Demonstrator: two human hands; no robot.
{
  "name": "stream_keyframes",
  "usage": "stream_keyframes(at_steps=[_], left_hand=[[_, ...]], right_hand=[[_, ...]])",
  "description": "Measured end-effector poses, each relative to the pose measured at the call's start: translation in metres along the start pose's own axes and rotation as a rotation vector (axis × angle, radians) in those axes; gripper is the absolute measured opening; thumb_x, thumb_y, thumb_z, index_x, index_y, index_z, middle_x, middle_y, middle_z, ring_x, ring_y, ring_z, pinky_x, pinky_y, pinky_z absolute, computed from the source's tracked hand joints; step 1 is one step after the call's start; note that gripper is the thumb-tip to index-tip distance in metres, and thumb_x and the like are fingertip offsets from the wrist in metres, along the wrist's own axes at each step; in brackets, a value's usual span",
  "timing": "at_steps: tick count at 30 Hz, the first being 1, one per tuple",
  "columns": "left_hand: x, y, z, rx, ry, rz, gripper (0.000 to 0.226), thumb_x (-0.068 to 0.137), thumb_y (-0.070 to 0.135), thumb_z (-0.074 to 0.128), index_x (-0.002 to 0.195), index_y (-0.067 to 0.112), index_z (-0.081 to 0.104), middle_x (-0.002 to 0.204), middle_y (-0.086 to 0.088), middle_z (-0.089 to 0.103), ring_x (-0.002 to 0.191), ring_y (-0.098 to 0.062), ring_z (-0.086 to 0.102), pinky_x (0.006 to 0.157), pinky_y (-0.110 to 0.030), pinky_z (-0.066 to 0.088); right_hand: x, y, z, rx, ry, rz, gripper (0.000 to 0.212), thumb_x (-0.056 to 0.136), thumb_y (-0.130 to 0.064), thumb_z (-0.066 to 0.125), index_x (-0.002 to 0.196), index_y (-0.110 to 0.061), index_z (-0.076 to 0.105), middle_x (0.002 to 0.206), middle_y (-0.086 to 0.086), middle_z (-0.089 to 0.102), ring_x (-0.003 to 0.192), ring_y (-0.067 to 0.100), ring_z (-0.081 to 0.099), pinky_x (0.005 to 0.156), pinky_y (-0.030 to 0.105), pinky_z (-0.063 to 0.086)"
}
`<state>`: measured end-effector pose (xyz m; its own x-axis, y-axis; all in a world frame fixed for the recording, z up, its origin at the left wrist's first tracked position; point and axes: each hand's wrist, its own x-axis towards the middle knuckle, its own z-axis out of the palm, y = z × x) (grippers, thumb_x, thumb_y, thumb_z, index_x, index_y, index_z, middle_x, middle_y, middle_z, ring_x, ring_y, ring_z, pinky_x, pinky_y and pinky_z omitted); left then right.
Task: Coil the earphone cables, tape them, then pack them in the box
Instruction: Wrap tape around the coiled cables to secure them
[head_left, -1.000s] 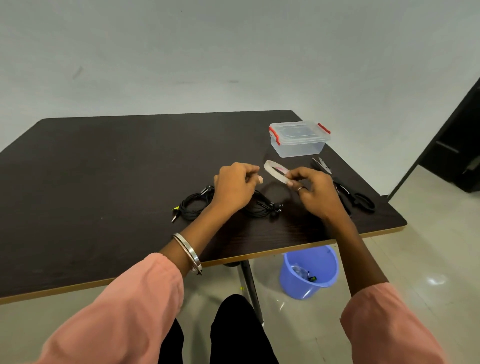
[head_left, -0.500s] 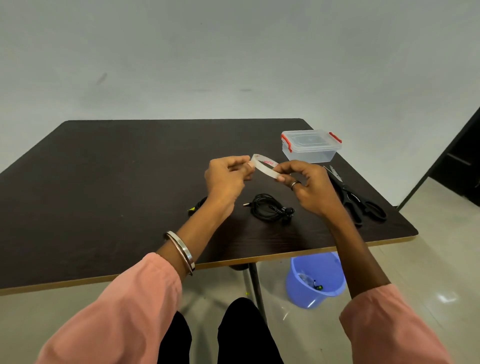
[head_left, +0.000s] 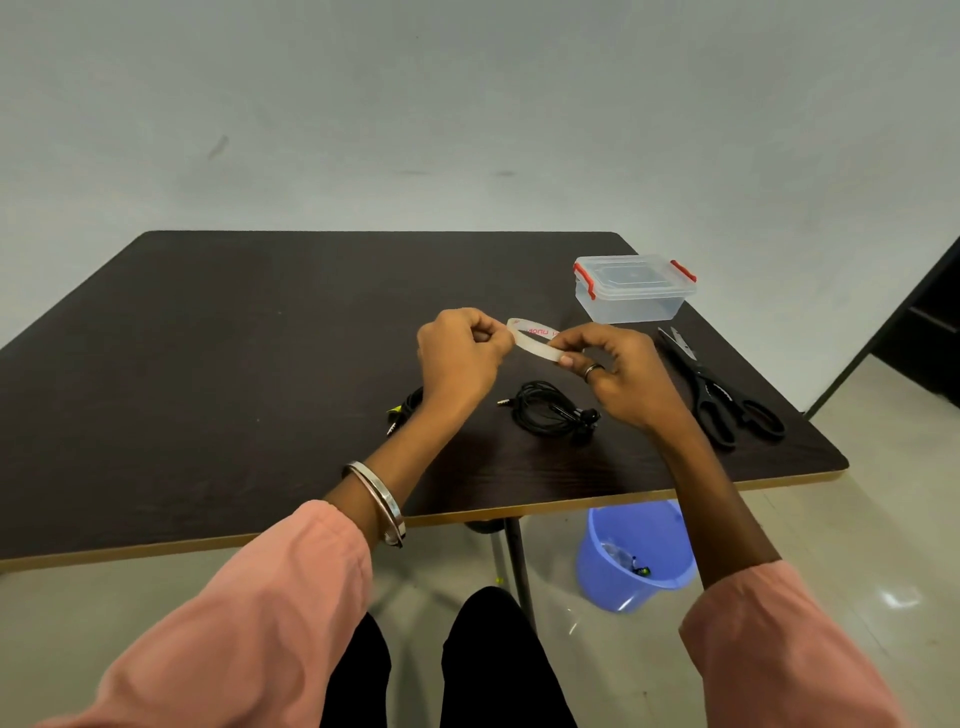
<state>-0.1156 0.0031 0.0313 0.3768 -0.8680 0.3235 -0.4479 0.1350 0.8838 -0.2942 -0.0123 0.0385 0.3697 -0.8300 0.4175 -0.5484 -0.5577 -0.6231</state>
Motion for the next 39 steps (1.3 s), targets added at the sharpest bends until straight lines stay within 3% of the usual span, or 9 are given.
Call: stream_keyframes(at_steps=[6,9,14,16,18,21,28,33,39], left_hand=[[-0.007,0.000,0.001,-0.056,-0.071,-0.021,0.005,0.076,0.011,0.069,0.073,0.013,0.071,0.061,0.000,0.069,0.060,-0.015,0.068,0.064,-0.042,0.060],[-0.009,0.001,0.002,-0.052,-0.080,0.003,0.003,0.075,0.013,0.069,0.073,0.013,0.070,0.063,0.001,0.069,0.061,-0.016,0.067,0.062,-0.043,0.059],[-0.005,0.006,-0.002,-0.020,-0.027,0.044,0.003,0.074,0.013,0.074,0.071,0.014,0.072,0.068,0.005,0.069,0.064,-0.010,0.066,0.064,-0.037,0.059],[-0.003,0.005,-0.002,-0.044,-0.025,0.023,0.005,0.073,0.011,0.075,0.070,0.012,0.071,0.069,0.005,0.070,0.064,-0.010,0.066,0.064,-0.034,0.059],[-0.003,0.004,-0.003,-0.076,-0.018,-0.012,0.010,0.072,0.009,0.078,0.068,0.012,0.069,0.069,0.003,0.071,0.063,-0.012,0.066,0.063,-0.030,0.058],[-0.002,0.004,-0.005,-0.206,-0.009,-0.103,0.021,0.071,0.007,0.083,0.068,0.010,0.062,0.071,-0.006,0.071,0.061,-0.020,0.069,0.060,-0.030,0.059],[-0.001,0.002,-0.014,-0.403,-0.166,-0.169,0.026,0.071,-0.001,0.081,0.089,0.007,0.065,0.075,-0.011,0.074,0.073,-0.020,0.073,0.065,-0.030,0.060],[0.007,0.001,-0.014,-0.379,-0.237,-0.216,0.021,0.072,-0.002,0.080,0.086,0.006,0.067,0.072,-0.011,0.071,0.070,-0.019,0.071,0.062,-0.028,0.057],[0.027,-0.004,-0.018,-0.315,-0.245,-0.261,0.020,0.071,-0.002,0.081,0.085,0.004,0.069,0.071,-0.010,0.070,0.068,-0.019,0.069,0.060,-0.027,0.056]], right_hand=[[0.002,-0.008,0.005,0.123,-0.148,0.014,0.027,0.086,-0.018,0.068,0.113,-0.017,0.068,0.098,-0.001,0.072,0.094,0.011,0.066,0.087,0.028,0.052],[0.006,-0.008,0.009,0.068,-0.089,0.031,0.029,0.081,-0.016,0.074,0.109,-0.017,0.069,0.092,-0.005,0.071,0.087,0.007,0.065,0.084,0.028,0.052],[0.013,-0.015,0.008,-0.080,-0.026,0.050,0.033,0.076,-0.015,0.078,0.108,-0.011,0.071,0.099,0.002,0.072,0.083,0.004,0.060,0.073,0.004,0.041],[0.015,-0.019,0.008,-0.132,-0.024,0.040,0.034,0.076,-0.016,0.078,0.108,-0.012,0.071,0.102,0.004,0.072,0.089,0.010,0.062,0.080,0.012,0.044],[0.017,-0.020,0.008,-0.163,-0.022,0.039,0.031,0.075,-0.019,0.079,0.105,-0.015,0.072,0.100,0.003,0.073,0.094,0.015,0.064,0.092,0.034,0.047],[0.019,-0.017,0.008,-0.238,-0.042,0.044,0.027,0.075,-0.024,0.078,0.101,-0.022,0.072,0.096,-0.001,0.074,0.097,0.018,0.064,0.094,0.050,0.043],[0.015,-0.016,0.002,-0.241,-0.028,0.058,0.026,0.075,-0.025,0.078,0.100,-0.023,0.073,0.097,-0.002,0.074,0.100,0.017,0.062,0.096,0.052,0.039],[0.018,-0.014,-0.003,-0.268,-0.035,0.099,0.024,0.077,-0.025,0.076,0.100,-0.027,0.073,0.102,-0.006,0.072,0.106,0.015,0.056,0.098,0.049,0.033],[0.017,0.013,-0.027,-0.204,-0.061,0.205,0.018,0.074,-0.015,0.079,0.088,-0.025,0.075,0.093,-0.007,0.071,0.098,0.010,0.058,0.099,0.051,0.039]])
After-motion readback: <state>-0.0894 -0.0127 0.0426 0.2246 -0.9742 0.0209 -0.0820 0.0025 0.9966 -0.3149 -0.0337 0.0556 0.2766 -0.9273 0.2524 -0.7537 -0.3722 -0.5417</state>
